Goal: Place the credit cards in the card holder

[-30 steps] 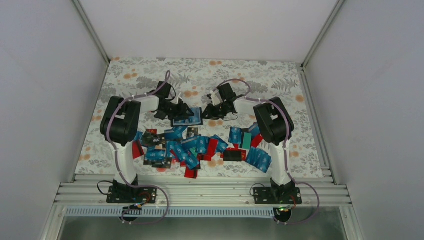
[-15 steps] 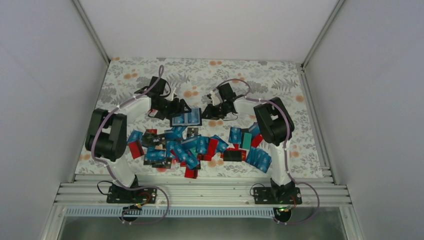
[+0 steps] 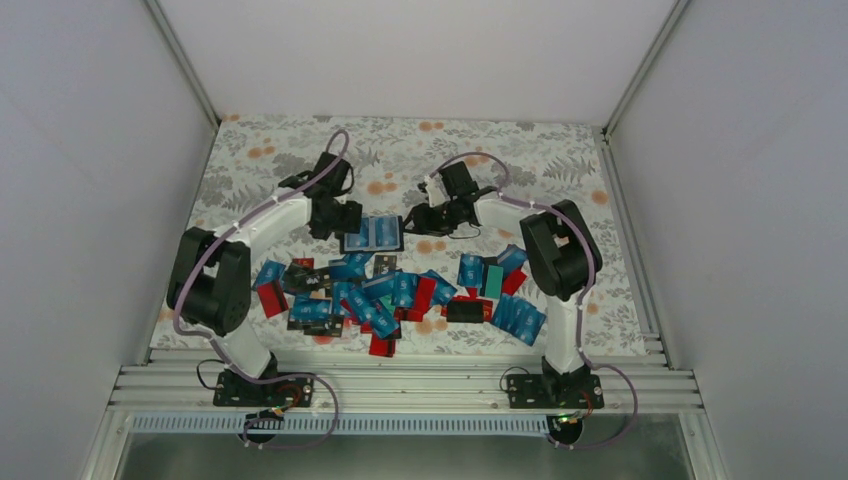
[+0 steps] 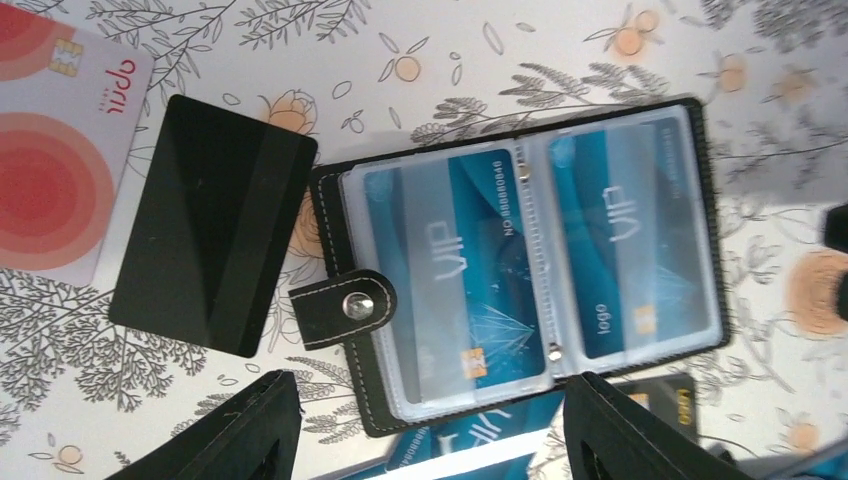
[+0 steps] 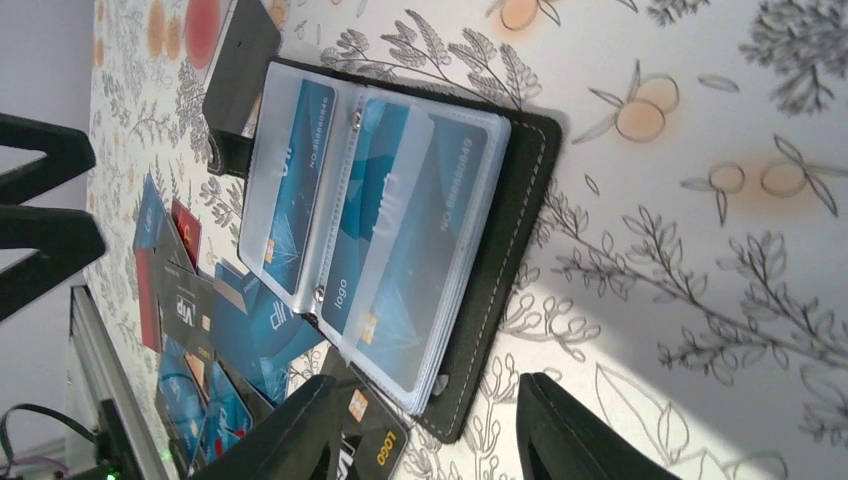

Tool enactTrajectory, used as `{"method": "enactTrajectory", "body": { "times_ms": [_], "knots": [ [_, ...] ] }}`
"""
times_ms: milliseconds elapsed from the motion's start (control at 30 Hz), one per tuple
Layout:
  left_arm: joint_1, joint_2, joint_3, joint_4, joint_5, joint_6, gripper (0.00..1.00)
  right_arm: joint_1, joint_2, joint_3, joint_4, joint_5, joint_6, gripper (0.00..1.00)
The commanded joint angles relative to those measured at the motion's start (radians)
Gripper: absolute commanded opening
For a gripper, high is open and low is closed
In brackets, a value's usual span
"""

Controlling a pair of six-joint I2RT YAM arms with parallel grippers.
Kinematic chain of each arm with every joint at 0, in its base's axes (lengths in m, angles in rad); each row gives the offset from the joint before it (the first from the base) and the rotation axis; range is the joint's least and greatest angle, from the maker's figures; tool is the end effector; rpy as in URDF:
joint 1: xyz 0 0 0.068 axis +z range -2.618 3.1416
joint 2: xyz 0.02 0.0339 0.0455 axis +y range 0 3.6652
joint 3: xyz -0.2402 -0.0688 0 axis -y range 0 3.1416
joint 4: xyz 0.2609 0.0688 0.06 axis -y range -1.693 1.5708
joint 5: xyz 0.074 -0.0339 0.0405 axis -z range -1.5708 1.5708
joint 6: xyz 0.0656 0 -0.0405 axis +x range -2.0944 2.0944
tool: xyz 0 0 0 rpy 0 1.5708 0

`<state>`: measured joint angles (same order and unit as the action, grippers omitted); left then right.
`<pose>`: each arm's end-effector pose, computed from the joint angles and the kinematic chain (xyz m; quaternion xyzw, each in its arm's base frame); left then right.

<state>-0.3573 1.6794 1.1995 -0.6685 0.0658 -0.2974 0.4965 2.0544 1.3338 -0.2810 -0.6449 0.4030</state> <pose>0.3379 -0.1308 0.1579 0.0362 0.9766 -0.0978 0.1880 0.3641 0.2421 0.0926 -0.1314 0.9052 0.3897 0.1076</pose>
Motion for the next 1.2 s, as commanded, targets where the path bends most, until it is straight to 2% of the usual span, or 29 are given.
{"method": "enactTrajectory", "body": {
  "times_ms": [0,167,567,700,1167],
  "knots": [
    [-0.043,0.05,0.04,-0.029,-0.182,0.008,0.66,0.008,-0.055,-0.039,0.001,0.022,0.002,0.49],
    [-0.089,0.123,0.076,-0.052,-0.311,-0.012,0.59,0.006,-0.061,-0.058,0.006,0.022,0.002,0.54],
    [-0.145,0.227,0.101,-0.078,-0.523,-0.084,0.43,0.006,-0.048,-0.063,0.007,0.013,-0.004,0.52],
    [-0.157,0.24,0.106,-0.073,-0.556,-0.087,0.38,0.006,-0.041,-0.059,0.004,0.011,-0.004,0.52],
    [-0.179,0.209,0.084,-0.061,-0.635,-0.101,0.09,0.004,-0.015,-0.022,-0.003,-0.01,0.005,0.52]
  ]
}}
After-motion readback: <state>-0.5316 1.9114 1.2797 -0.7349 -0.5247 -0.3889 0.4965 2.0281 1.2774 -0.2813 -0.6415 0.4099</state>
